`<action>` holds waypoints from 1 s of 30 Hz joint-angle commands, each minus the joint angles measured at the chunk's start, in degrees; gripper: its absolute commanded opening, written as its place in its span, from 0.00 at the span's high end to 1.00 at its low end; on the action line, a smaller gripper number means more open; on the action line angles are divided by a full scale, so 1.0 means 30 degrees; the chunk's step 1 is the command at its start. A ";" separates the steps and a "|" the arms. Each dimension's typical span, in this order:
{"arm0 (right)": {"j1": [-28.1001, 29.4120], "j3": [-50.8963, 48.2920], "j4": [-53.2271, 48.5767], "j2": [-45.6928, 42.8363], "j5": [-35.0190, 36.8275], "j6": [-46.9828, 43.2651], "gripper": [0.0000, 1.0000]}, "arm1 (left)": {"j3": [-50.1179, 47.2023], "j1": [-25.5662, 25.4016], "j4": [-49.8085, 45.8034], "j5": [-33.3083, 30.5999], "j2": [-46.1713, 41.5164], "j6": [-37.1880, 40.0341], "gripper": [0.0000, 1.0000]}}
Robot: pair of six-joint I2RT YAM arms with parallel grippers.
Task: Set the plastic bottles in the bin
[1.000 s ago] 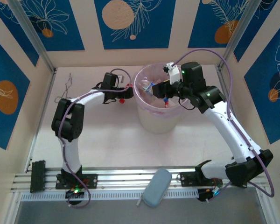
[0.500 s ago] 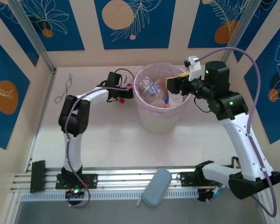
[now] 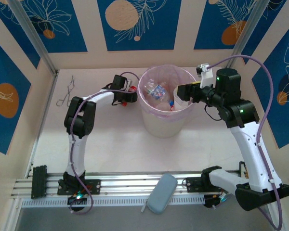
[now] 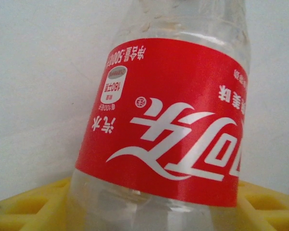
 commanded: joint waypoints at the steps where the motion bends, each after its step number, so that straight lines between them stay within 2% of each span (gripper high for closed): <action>1: -0.0153 0.0097 -0.0144 -0.0357 -0.0488 0.0346 0.30 | -0.0212 0.0195 -0.0286 -0.0376 -0.1242 -0.0040 0.38; 5: -0.0153 0.0654 0.0133 -0.0186 -0.0635 0.0626 0.30 | -0.1742 0.0541 0.0242 -0.0808 -0.3377 0.0009 0.39; 12: 0.0451 0.1358 0.1498 0.0826 -0.1434 0.1803 0.30 | -0.6040 0.1254 0.1253 -0.1582 -0.9269 -0.0377 0.42; 17: 0.1507 0.2716 0.2773 0.2228 -0.2045 0.3056 0.29 | -0.8386 0.1711 0.1128 -0.1438 -1.4166 -0.0933 0.56; 20: 0.2313 0.3663 0.3793 0.3341 -0.2550 0.3684 0.19 | -0.8910 0.1706 0.0553 -0.1075 -1.6662 -0.1193 0.62; 23: 0.3234 0.4678 0.4539 0.4725 -0.2693 0.3954 0.14 | -0.9566 0.1706 0.0764 -0.0122 -1.8700 -0.2028 0.66; 28: 0.4549 0.7355 0.4663 0.7622 -0.2855 0.3981 0.07 | -1.0960 0.1675 0.2321 0.3344 -2.0857 -0.3381 0.72; 30: 0.4825 0.8444 0.4712 0.8583 -0.3169 0.3992 0.05 | -1.1443 0.1591 0.3007 0.4087 -2.1407 -0.3819 0.72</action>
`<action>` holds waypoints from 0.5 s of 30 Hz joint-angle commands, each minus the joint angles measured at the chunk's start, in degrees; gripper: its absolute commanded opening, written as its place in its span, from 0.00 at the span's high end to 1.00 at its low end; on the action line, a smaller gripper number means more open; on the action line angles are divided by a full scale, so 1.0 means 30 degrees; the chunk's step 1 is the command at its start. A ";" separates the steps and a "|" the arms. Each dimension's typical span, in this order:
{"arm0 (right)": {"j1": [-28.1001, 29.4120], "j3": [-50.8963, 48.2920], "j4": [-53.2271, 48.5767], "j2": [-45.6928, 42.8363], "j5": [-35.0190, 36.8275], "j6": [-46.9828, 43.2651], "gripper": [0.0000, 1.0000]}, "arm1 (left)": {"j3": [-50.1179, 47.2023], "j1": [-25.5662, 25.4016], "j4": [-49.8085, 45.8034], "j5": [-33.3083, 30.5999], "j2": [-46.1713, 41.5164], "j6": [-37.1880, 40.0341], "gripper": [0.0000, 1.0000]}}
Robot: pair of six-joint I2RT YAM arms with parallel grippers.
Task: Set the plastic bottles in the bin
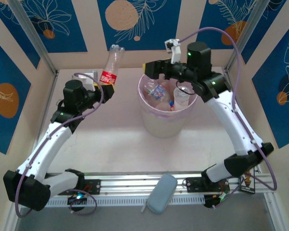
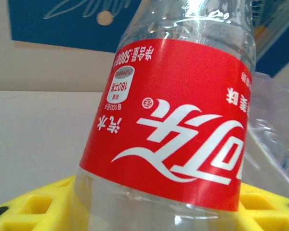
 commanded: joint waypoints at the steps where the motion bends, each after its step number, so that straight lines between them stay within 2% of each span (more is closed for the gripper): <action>1: 0.0436 0.1740 0.0605 0.1340 -0.1014 0.0315 0.04 | -0.0919 -0.0116 0.1543 0.2504 -0.0653 -0.1230 0.73; 4: 0.0564 0.2561 0.1571 0.2452 -0.2213 0.0765 0.02 | -0.1312 -0.0312 0.2589 0.3469 -0.0834 -0.2017 0.75; 9: 0.0562 0.4626 0.0699 0.4574 -0.1772 0.1025 0.02 | -0.1541 -0.0709 0.3593 0.4193 -0.0902 -0.2642 0.77; 15: 0.0725 0.6969 0.0208 0.6669 -0.2655 0.1815 0.02 | -0.1445 -0.1282 0.4272 0.4913 -0.0737 -0.2601 0.79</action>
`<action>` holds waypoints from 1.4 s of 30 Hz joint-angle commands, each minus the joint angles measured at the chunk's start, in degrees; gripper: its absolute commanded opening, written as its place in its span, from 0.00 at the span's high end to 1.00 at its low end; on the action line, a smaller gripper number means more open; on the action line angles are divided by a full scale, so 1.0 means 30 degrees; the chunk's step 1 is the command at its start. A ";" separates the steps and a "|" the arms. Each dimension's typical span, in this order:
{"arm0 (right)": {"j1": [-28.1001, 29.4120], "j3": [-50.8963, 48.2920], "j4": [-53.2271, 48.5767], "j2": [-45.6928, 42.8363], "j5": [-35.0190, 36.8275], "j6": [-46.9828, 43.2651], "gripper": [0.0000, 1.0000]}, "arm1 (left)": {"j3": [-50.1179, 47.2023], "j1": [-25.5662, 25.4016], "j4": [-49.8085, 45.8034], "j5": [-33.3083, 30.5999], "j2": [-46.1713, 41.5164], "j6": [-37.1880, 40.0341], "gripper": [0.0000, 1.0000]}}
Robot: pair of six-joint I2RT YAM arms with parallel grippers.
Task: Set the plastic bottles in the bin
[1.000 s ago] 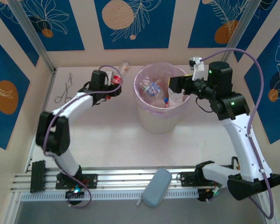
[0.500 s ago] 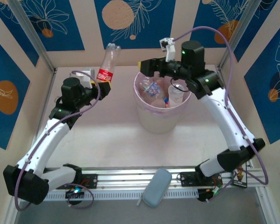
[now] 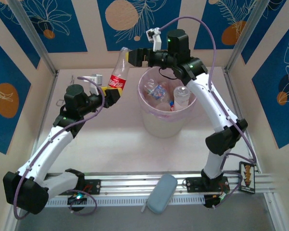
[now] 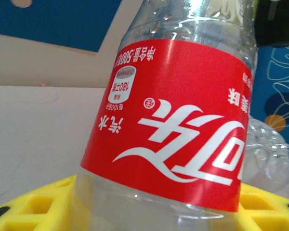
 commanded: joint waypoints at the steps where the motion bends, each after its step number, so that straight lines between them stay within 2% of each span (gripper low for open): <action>1: 0.0245 0.1191 -0.0380 0.0728 -0.0726 0.0780 0.02 | 0.0034 -0.0394 0.1230 0.0980 -0.0184 -0.0265 0.79; 6: 0.0276 0.2411 -0.0740 0.1903 -0.1144 0.1150 0.06 | 0.0095 -0.0621 0.1490 0.1102 0.0089 -0.0351 0.80; 13: 0.0383 0.2568 -0.1065 0.2077 -0.1216 0.1057 0.35 | 0.0126 -0.0661 0.1454 0.0814 0.0297 -0.0326 0.80; 15: 0.0392 0.2621 -0.1098 0.2075 -0.1180 0.0998 0.39 | 0.0134 -0.0655 0.1595 0.0868 0.0366 -0.0417 0.74; 16: 0.0376 0.2665 -0.1088 0.2076 -0.1164 0.0969 0.40 | 0.0149 -0.0673 0.1661 0.0888 0.0384 -0.0471 0.67; 17: 0.0379 0.2731 -0.1094 0.2069 -0.1163 0.0940 0.42 | 0.0152 -0.0647 0.1752 0.0898 0.0348 -0.0511 0.52; 19: 0.0375 0.2950 -0.1046 0.2005 -0.1038 0.0782 0.46 | 0.0115 -0.0618 0.2012 0.1051 0.0285 -0.0603 0.12; 20: 0.0364 0.3122 -0.1017 0.1932 -0.0843 0.0625 0.48 | 0.0146 -0.0610 0.2081 0.1121 0.0215 -0.0554 0.00; 28: -0.0555 0.5044 -0.0829 0.0709 0.0655 -0.0314 0.53 | 0.0286 -0.0100 0.1872 0.1240 -0.0855 -0.0297 0.00; 32: -0.0686 0.2230 0.1066 -0.1974 0.3303 -0.1333 0.56 | 0.1003 -0.0074 0.0158 0.0585 -0.0508 0.0341 0.00; 36: -0.1346 -0.1314 0.3047 -0.5108 0.4915 -0.1794 0.59 | 0.1445 -0.0097 0.0157 0.0537 0.0347 0.0005 0.00; 40: -0.3261 -0.2380 0.2673 -0.7095 0.4755 -0.1772 0.60 | 0.1823 -0.0255 0.0911 0.0595 0.1469 -0.0825 0.00; 42: -0.4039 -0.2432 0.1642 -0.7862 0.5673 -0.2538 0.59 | 0.2450 -0.0688 0.0676 0.0195 0.2333 -0.0702 0.02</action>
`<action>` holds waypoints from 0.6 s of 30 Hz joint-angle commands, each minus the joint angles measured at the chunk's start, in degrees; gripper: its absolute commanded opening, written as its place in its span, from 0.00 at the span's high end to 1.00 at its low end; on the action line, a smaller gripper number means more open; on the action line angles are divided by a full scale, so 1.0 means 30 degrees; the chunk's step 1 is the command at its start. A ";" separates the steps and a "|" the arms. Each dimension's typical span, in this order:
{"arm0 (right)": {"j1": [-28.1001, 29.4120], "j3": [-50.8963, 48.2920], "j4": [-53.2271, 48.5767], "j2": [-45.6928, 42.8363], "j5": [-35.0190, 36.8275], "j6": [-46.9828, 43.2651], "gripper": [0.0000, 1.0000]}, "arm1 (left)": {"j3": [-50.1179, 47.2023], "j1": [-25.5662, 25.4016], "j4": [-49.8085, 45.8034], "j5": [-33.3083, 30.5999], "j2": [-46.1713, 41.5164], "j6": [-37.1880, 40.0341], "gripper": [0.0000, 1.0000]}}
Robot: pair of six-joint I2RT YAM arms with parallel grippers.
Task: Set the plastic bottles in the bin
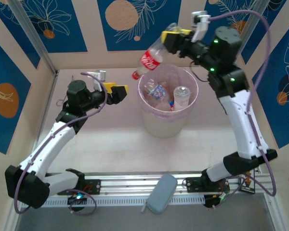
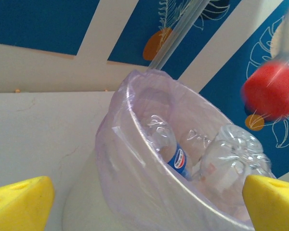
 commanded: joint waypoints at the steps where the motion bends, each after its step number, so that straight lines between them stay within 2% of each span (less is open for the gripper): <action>1: -0.1101 -0.0257 -0.0539 -0.1194 0.1861 -0.1338 0.60 | 0.1488 -0.0615 -0.0331 -0.0782 0.1048 0.0127 0.02; 3: -0.1699 -0.0413 -0.1748 -0.1747 0.2744 -0.2197 0.60 | 0.2461 -0.1368 -0.1592 -0.1749 0.1861 0.0874 0.03; 9: -0.2450 -0.1082 -0.4469 -0.2321 0.5073 -0.4320 0.62 | 0.3997 -0.2604 -0.2511 -0.2630 0.3745 0.1725 0.08; 13: -0.2453 -0.1924 -0.4893 -0.2339 0.5789 -0.5075 0.64 | 0.5240 -0.3009 -0.4492 -0.3573 0.5045 0.2616 0.15; 18: -0.2474 -0.2149 -0.5261 -0.1714 0.6592 -0.6080 0.65 | 0.5496 -0.3178 -0.4625 -0.3784 0.5947 0.2477 0.23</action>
